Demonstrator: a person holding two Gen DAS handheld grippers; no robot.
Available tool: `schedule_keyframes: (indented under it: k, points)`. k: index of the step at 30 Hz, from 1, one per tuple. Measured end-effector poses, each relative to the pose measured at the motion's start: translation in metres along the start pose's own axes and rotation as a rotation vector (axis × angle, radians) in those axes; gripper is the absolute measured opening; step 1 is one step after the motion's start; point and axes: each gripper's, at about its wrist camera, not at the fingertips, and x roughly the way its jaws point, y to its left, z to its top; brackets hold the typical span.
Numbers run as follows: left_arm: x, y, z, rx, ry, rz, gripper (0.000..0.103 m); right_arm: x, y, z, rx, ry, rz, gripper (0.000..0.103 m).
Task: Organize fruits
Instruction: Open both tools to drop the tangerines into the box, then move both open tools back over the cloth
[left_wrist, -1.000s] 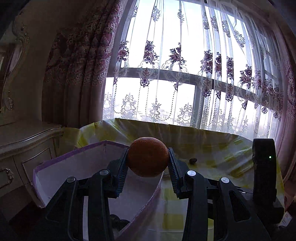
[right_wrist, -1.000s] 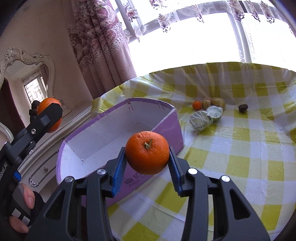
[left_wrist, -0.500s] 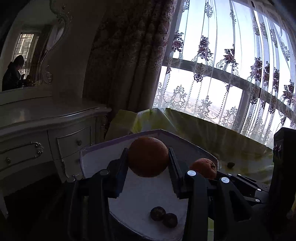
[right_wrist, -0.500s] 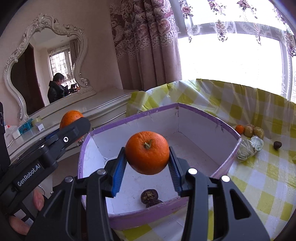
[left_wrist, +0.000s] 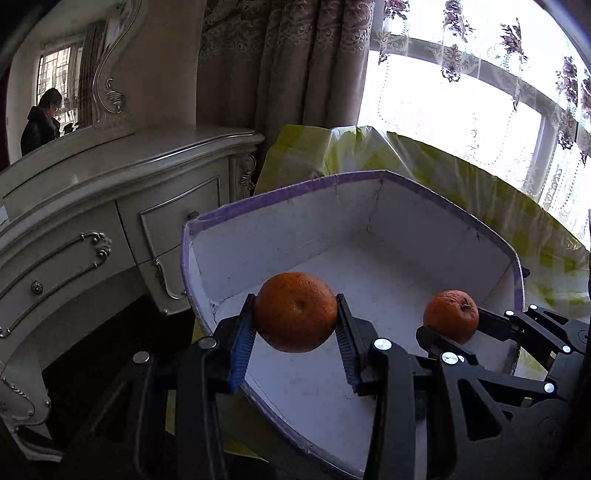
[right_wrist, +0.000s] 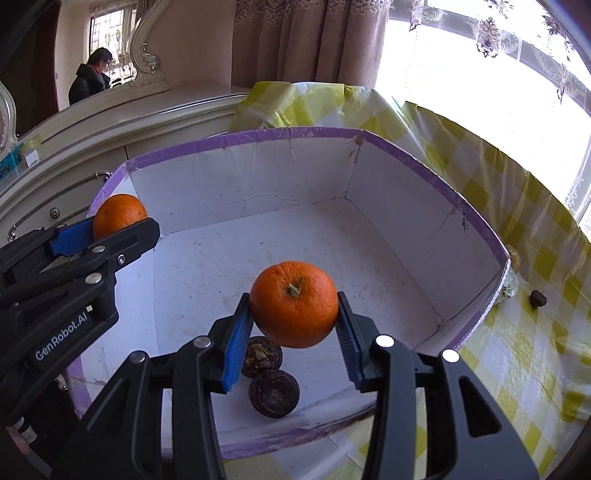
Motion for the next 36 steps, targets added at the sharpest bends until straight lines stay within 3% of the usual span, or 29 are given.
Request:
schedule_keyframes:
  k: [6, 10, 11, 14, 17, 21, 25, 31, 36]
  points:
    - [0.002, -0.008, 0.002, 0.050, 0.014, 0.056, 0.040, 0.025, 0.003, 0.007, -0.041, 0.105, -0.039, 0.045]
    - [0.005, -0.013, 0.002, 0.082, 0.021, 0.096, 0.040, 0.028, 0.002, 0.005, -0.054, 0.101, -0.044, 0.045]
    - [0.006, -0.015, 0.002, 0.088, 0.021, 0.104, 0.041, 0.028, 0.002, 0.005, -0.055, 0.098, -0.046, 0.051]
    - [0.007, -0.018, 0.001, 0.094, 0.025, 0.088, 0.058, 0.026, 0.003, 0.004, -0.063, 0.082, -0.054, 0.074]
    - [0.006, -0.021, 0.001, 0.104, 0.022, 0.081, 0.068, 0.027, 0.002, 0.003, -0.062, 0.080, -0.074, 0.085]
    - [0.001, -0.025, 0.001, 0.116, -0.021, 0.108, 0.088, 0.025, -0.001, 0.003, -0.051, 0.066, -0.059, 0.088]
    - [-0.003, -0.023, 0.001, 0.110, -0.041, 0.126, 0.088, 0.023, 0.000, 0.003, -0.044, 0.057, -0.049, 0.089]
    - [-0.013, -0.016, 0.007, 0.061, -0.088, 0.166, 0.088, 0.004, -0.004, 0.005, -0.013, -0.039, -0.030, 0.095]
    - [-0.056, -0.014, 0.017, 0.005, -0.283, 0.172, 0.089, -0.032, -0.023, 0.006, 0.058, -0.200, -0.033, 0.095]
